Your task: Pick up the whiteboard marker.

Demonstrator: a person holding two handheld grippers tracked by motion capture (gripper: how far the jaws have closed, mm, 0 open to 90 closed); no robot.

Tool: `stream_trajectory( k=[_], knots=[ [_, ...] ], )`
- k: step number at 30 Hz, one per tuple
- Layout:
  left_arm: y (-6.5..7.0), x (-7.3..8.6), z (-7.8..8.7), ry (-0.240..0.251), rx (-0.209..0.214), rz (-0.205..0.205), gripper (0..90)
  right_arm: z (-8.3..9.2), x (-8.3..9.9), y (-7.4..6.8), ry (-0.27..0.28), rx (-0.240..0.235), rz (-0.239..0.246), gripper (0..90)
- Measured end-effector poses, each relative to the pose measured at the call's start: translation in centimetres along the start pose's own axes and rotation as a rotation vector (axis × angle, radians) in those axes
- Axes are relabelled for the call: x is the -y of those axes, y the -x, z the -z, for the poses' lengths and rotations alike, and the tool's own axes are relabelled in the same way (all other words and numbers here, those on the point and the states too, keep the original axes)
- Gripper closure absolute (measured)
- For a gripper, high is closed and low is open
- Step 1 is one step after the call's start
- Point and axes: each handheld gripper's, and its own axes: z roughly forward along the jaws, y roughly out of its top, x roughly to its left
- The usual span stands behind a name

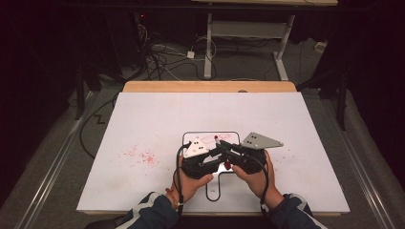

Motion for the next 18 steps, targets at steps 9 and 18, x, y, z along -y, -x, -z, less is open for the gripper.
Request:
stream_trajectory(
  k=[9, 18],
  knots=[
    [-0.57, 0.05, 0.36, -0.023, -0.010, -0.041, 78.4, 0.29, 0.03, -0.11, 0.002, -0.003, 0.013, 81.5],
    [-0.51, -0.01, 0.42, -0.037, -0.029, -0.079, 78.6, 0.32, -0.01, -0.27, -0.005, 0.000, 0.024, 81.2]
  ],
)
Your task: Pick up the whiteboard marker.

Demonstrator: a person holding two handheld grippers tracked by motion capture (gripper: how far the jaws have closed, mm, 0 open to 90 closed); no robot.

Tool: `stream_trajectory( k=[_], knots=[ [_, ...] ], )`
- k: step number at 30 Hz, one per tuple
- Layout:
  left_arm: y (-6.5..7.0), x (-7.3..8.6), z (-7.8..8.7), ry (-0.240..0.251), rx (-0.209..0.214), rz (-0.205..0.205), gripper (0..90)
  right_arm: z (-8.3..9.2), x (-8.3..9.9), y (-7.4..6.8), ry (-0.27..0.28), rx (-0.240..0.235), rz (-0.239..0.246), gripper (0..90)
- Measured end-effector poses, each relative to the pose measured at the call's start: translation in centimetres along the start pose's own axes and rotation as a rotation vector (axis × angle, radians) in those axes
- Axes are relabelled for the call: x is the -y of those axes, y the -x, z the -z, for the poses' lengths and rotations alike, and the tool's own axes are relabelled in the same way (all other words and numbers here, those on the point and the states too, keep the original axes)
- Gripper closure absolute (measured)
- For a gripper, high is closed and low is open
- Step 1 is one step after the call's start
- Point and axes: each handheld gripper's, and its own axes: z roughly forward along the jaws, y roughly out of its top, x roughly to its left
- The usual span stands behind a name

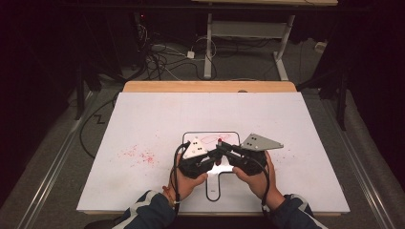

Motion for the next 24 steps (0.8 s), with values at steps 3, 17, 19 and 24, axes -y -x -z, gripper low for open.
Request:
stream_trajectory(
  k=[3, 17, 19, 24],
  knots=[
    [0.02, 0.03, -0.04, -0.007, -0.007, -0.009, 78.6, -0.04, 0.01, 0.00, -0.005, -0.001, 0.006, 81.2],
    [0.28, 0.01, -0.17, -0.028, -0.018, -0.054, 78.7, -0.22, 0.04, 0.01, -0.025, 0.002, 0.017, 80.2],
    [0.39, 0.01, -0.21, -0.029, -0.014, -0.060, 78.7, -0.28, 0.07, -0.02, -0.028, 0.006, 0.018, 79.4],
    [0.40, 0.01, -0.19, -0.027, -0.014, -0.061, 78.7, -0.34, 0.11, -0.20, -0.022, 0.009, 0.031, 81.1]
  ],
)
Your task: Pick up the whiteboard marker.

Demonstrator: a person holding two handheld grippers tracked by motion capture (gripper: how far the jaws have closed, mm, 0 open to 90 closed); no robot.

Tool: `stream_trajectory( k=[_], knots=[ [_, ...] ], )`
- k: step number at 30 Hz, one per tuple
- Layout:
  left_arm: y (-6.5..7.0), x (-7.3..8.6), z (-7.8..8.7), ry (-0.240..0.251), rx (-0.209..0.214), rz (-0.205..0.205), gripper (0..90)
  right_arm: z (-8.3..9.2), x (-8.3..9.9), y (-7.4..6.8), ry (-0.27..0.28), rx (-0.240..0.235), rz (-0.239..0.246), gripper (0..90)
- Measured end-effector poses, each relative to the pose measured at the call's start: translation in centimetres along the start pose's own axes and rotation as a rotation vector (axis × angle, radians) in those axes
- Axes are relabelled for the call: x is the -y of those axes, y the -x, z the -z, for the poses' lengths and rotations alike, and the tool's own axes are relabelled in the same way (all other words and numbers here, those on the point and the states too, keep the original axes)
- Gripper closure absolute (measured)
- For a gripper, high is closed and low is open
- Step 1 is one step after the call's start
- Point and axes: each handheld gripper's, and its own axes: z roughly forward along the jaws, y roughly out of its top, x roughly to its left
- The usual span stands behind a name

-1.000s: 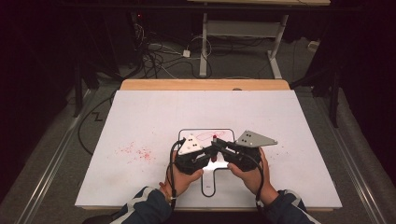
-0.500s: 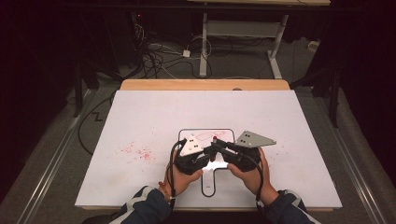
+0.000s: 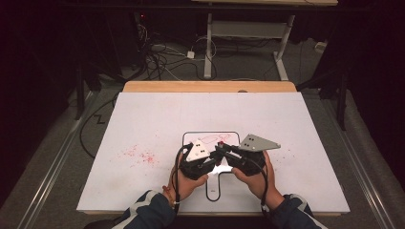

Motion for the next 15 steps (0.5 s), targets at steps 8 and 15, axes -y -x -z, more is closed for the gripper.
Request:
stream_trajectory(
  k=[8, 15],
  knots=[
    [-1.1, 0.9, 1.3, -0.027, -0.035, -0.021, 38.8, -0.1, -0.3, 0.7, 0.022, 0.001, 0.023, 81.5],
    [-3.1, 3.1, 4.8, -0.099, -0.093, -0.066, 20.9, -1.5, -0.4, 2.5, 0.021, 0.018, 0.052, 81.5]
  ],
)
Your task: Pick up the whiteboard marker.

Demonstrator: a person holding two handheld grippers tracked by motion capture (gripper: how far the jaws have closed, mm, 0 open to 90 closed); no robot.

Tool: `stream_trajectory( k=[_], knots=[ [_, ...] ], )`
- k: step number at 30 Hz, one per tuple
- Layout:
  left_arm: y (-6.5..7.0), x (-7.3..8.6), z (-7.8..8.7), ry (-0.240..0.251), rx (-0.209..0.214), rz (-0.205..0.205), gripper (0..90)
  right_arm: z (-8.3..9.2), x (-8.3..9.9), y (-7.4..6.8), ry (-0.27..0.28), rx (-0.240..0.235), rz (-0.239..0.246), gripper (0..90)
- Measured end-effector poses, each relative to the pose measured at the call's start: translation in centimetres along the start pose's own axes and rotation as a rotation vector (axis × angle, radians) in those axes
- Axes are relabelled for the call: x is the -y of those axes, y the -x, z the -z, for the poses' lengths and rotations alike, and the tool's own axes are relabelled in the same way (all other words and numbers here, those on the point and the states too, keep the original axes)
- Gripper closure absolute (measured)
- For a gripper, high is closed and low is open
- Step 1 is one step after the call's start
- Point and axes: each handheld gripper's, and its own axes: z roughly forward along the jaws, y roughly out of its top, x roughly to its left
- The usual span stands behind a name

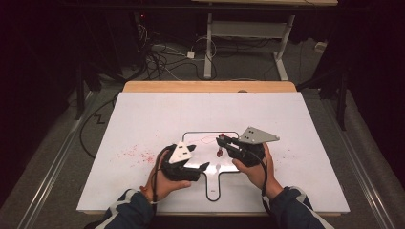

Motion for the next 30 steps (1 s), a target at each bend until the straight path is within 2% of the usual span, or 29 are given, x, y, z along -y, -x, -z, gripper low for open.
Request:
stream_trajectory(
  k=[4, 7, 8, 9, 10, 17, 19, 22, 26, 30],
  knots=[
    [-1.4, 2.3, 2.5, -0.009, -0.083, -0.044, 17.7, -1.2, -0.2, 0.9, -0.006, 0.022, 0.023, 81.6],
    [-2.3, 3.7, 4.0, -0.013, -0.142, -0.048, 17.7, -2.2, -0.3, 1.4, -0.021, 0.045, 0.027, 81.5],
    [-2.7, 4.1, 4.5, -0.010, -0.149, -0.039, 17.8, -2.7, -0.3, 1.7, -0.032, 0.071, 0.040, 81.5],
    [-2.9, 4.5, 5.0, -0.009, -0.158, -0.033, 17.8, -2.7, -0.3, 1.7, -0.032, 0.071, 0.040, 81.5],
    [-3.1, 4.8, 5.4, -0.008, -0.180, -0.045, 17.9, -2.9, -0.2, 2.0, -0.041, 0.081, 0.036, 81.5],
    [-4.2, 7.1, 7.5, -0.034, -0.223, -0.006, 17.9, -3.1, 0.5, 3.8, -0.059, 0.145, 0.006, 81.5],
    [-4.4, 7.5, 8.1, -0.026, -0.230, 0.013, 17.9, -3.1, 0.6, 4.1, -0.068, 0.163, 0.012, 81.5],
    [-4.4, 7.8, 8.7, -0.006, -0.247, 0.034, 18.7, -3.0, 0.9, 4.5, -0.071, 0.178, -0.004, 81.5],
    [-4.2, 8.0, 8.5, -0.005, -0.249, 0.029, 19.3, -3.1, 1.8, 4.6, -0.077, 0.197, -0.007, 81.5],
    [-3.9, 8.0, 7.9, -0.035, -0.235, 0.003, 19.7, -3.0, 2.3, 4.9, -0.054, 0.208, -0.030, 81.6]
  ],
)
